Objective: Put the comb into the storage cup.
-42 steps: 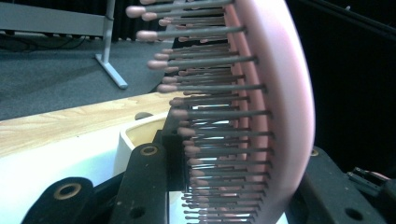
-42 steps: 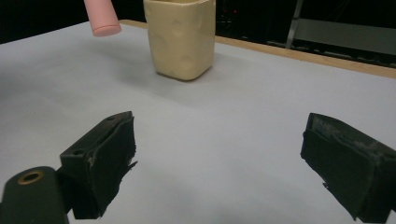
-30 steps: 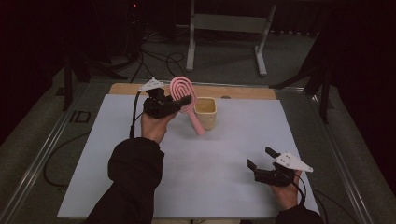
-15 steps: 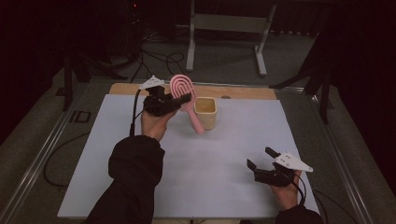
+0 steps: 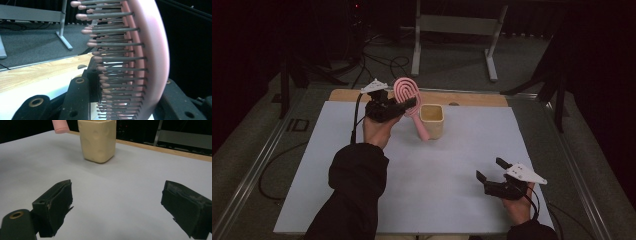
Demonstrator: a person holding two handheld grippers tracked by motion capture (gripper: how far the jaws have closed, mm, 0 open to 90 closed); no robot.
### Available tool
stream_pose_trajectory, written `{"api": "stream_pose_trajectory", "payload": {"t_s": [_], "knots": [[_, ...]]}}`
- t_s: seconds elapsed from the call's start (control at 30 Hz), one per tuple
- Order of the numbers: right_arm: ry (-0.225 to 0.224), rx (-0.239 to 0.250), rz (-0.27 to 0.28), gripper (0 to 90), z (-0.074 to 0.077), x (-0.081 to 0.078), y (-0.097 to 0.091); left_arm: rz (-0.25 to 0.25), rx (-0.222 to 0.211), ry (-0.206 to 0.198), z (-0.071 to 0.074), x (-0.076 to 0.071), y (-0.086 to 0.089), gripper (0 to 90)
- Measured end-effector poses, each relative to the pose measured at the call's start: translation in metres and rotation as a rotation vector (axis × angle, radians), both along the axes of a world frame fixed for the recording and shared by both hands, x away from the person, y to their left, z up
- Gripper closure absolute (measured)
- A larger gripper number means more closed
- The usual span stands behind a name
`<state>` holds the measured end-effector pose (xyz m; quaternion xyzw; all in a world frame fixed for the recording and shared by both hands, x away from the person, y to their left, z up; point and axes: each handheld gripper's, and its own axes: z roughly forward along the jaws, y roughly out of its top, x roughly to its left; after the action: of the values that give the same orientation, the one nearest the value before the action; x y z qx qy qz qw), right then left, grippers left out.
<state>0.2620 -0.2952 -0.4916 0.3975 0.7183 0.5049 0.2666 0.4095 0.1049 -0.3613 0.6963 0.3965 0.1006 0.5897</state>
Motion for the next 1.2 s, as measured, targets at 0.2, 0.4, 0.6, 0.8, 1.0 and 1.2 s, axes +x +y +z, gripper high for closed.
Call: {"api": "stream_pose_trajectory", "payload": {"t_s": [0.2,0.4,0.6,0.8,1.0,1.2], "knots": [[0.001,0.000,-0.001,9.6,0.000,0.000,0.000,0.003,-0.002,-0.002,0.002,0.002,0.000,64.4],[0.002,0.002,0.000,9.6,0.000,0.000,0.000,0.000,0.002,-0.006,0.005,0.004,-0.003,64.4],[0.003,0.001,-0.001,9.6,0.000,0.000,-0.001,0.004,0.001,-0.009,0.008,0.006,-0.004,64.4],[0.003,0.004,-0.001,9.6,-0.001,0.000,-0.001,0.008,0.003,-0.010,0.009,0.008,-0.005,64.4],[0.003,0.007,-0.001,9.6,-0.001,0.001,-0.001,0.008,0.006,-0.012,0.011,0.010,-0.007,64.4],[0.002,0.008,-0.004,9.6,-0.001,0.000,-0.001,0.011,0.006,-0.014,0.013,0.012,-0.009,64.4]]}}
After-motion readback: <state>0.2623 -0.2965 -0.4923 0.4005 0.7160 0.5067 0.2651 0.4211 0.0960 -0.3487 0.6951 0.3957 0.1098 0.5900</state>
